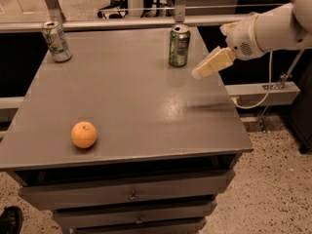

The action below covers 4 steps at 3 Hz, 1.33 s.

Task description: Move green can near orange

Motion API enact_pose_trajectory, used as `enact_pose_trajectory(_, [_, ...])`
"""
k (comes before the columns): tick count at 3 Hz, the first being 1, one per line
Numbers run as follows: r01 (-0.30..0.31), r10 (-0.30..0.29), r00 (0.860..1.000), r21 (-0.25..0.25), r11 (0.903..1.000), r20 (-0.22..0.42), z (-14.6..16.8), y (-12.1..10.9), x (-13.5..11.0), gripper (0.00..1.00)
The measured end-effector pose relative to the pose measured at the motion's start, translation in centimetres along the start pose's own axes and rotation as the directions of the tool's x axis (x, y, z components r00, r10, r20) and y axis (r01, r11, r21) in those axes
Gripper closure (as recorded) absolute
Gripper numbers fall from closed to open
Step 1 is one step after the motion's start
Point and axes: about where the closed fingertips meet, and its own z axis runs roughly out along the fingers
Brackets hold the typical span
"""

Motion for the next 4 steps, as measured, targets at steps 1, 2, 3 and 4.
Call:
enact_pose_trajectory(1, [-0.068,0.068,0.994,-0.004,0.9977,0.091,4.7,-1.7,-0.2,0.0])
enact_pose_trajectory(2, [-0.11,0.111,0.984,-0.013,0.9939,0.141,7.3,-2.7,-0.3,0.0])
enact_pose_trajectory(3, [-0.133,0.136,0.971,-0.026,0.9907,0.196,10.4,-3.7,-1.4,0.0])
enact_pose_trajectory(4, [-0.141,0.148,0.952,-0.043,0.989,0.266,13.3,-4.5,-3.3,0.03])
